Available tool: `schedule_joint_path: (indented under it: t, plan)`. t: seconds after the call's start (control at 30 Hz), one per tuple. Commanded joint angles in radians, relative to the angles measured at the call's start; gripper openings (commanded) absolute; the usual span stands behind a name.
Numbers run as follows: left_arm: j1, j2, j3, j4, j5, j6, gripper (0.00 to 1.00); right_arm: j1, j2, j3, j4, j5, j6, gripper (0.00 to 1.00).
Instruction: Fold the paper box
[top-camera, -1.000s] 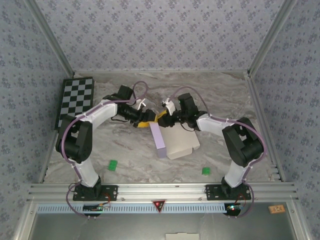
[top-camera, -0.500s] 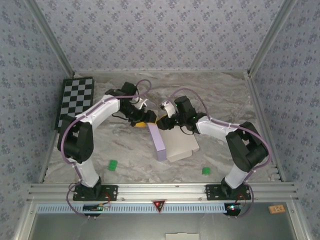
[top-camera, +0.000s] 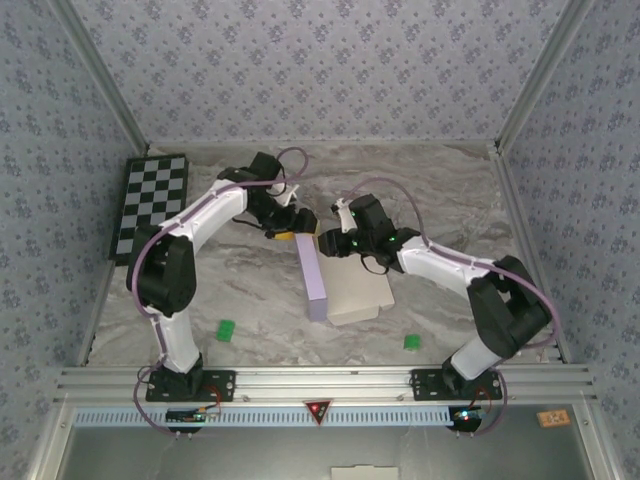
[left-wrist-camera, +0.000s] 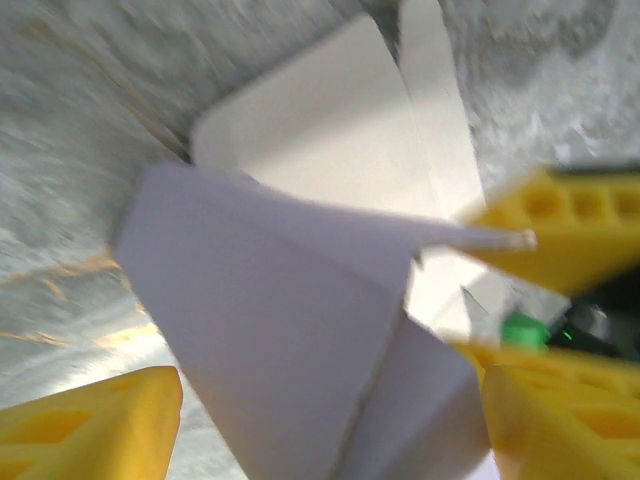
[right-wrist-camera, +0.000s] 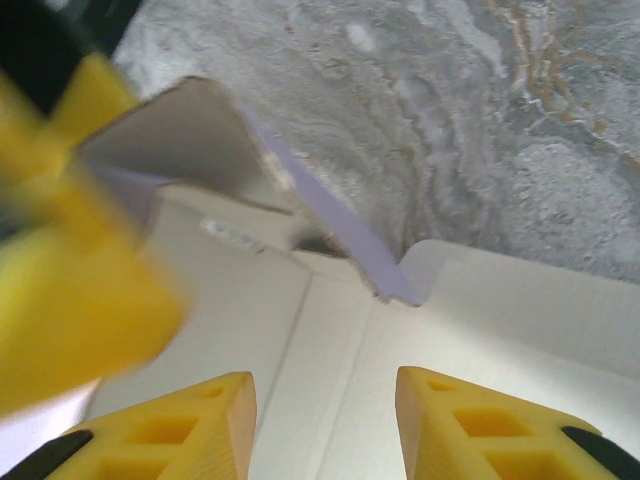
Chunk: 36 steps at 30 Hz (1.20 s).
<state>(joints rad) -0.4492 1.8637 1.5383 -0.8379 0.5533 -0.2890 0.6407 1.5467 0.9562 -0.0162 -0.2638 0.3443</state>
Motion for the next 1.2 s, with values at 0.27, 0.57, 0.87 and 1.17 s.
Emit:
schedule_joint_path:
  t: [0.27, 0.57, 0.87, 1.17]
  plan:
    - [-0.099, -0.177, -0.042, -0.055, -0.385, -0.208, 0.91, -0.084, -0.209, -0.085, -0.172, 0.011, 0.068, 0.41]
    - [-0.253, -0.205, -0.124, -0.068, -0.514, -0.372, 0.94, -0.161, -0.26, -0.105, -0.181, -0.009, 0.056, 0.4]
    - [-0.328, -0.163, -0.104, -0.082, -0.56, -0.353, 0.75, -0.167, -0.247, -0.098, -0.177, -0.018, 0.053, 0.4]
    - [-0.305, -0.132, -0.014, -0.146, -0.582, -0.081, 0.59, -0.181, -0.255, -0.093, -0.177, -0.017, 0.048, 0.4]
